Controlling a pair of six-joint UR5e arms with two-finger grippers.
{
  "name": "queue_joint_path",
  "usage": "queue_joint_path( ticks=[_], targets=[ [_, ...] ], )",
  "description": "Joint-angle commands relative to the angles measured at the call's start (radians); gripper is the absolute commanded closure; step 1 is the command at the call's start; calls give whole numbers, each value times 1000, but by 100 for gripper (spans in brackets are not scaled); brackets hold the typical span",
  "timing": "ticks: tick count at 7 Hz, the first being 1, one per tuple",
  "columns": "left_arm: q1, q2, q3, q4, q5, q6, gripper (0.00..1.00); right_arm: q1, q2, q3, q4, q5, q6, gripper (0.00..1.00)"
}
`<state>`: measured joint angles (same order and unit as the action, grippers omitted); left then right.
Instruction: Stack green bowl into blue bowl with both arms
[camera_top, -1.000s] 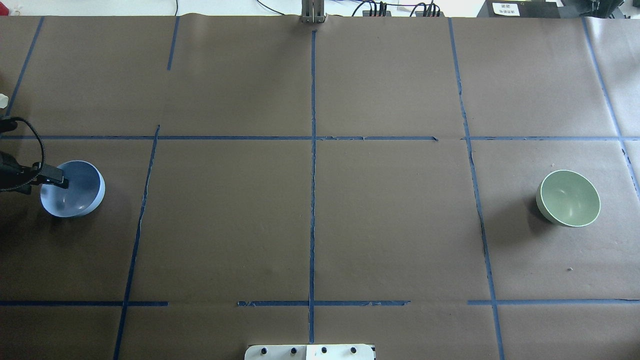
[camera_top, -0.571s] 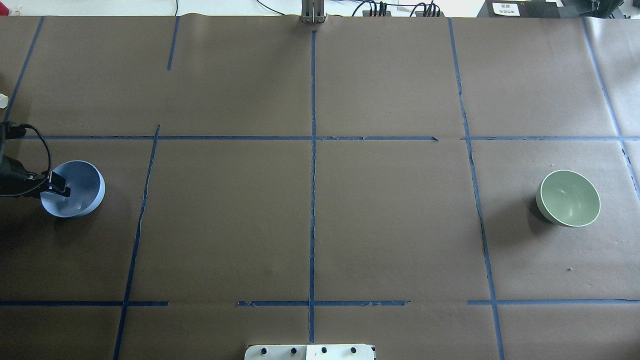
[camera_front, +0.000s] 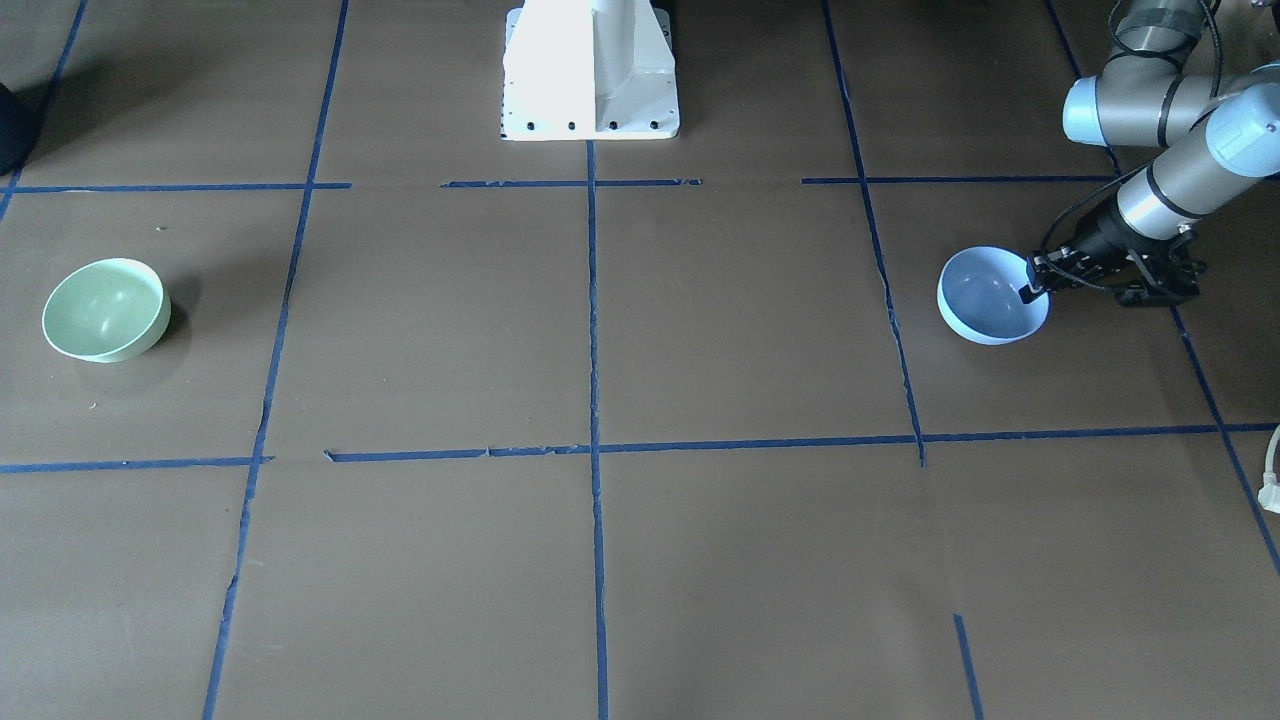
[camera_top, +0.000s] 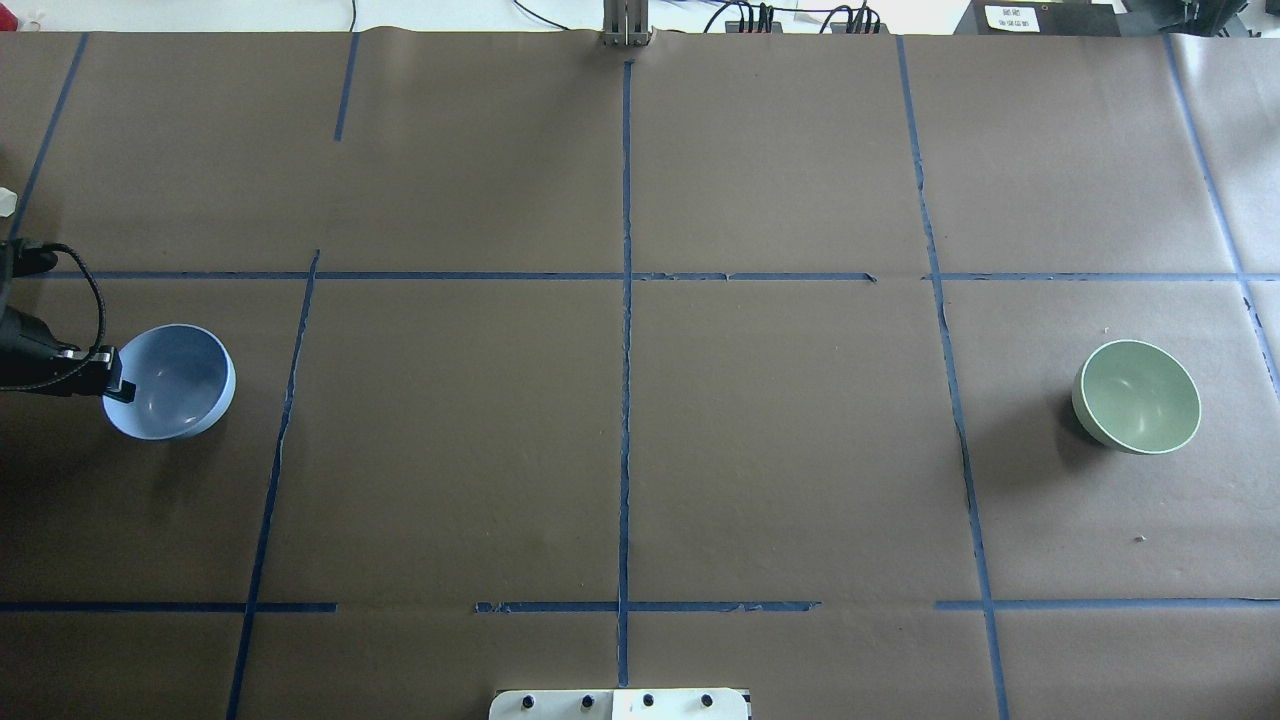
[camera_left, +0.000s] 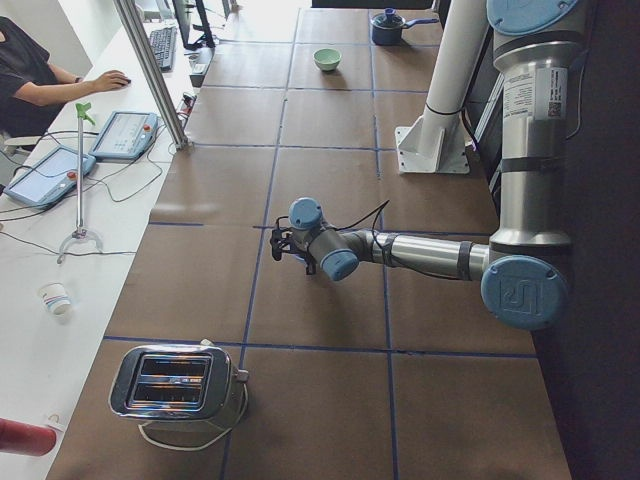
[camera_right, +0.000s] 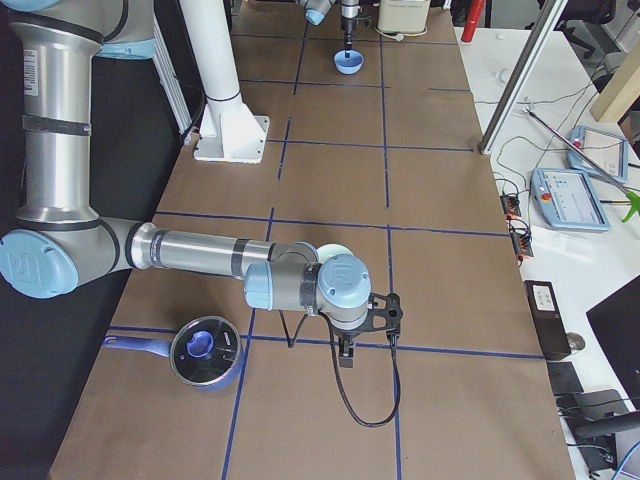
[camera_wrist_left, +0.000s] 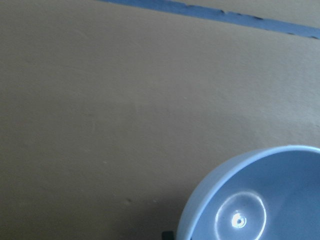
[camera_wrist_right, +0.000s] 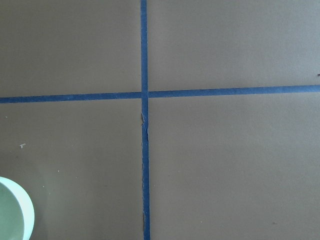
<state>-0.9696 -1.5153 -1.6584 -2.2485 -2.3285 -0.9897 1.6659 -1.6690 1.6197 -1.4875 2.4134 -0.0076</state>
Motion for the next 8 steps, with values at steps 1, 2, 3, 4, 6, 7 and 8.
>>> queue_joint_path(
  ticks=[1,2,3,4,6,7,8],
  targets=[
    [-14,-102,-152,275,-37,-7,100,0,0,2,1,1,0,0],
    [-6,-237,-196,432,-34,-115,100,0,0,2,1,3,0,0],
    [47,-375,-180,467,-25,-255,100,0,0,0,1,3,0,0],
    [165,-455,-167,469,41,-377,100,0,0,2,1,12,0,0],
    [370,-641,-50,457,252,-594,100,0,0,8,1,15,0,0],
    [452,-693,-9,455,368,-607,100,0,0,8,1,15,0,0],
    [506,-703,23,407,458,-610,100,0,0,8,1,13,0,0]
  ],
)
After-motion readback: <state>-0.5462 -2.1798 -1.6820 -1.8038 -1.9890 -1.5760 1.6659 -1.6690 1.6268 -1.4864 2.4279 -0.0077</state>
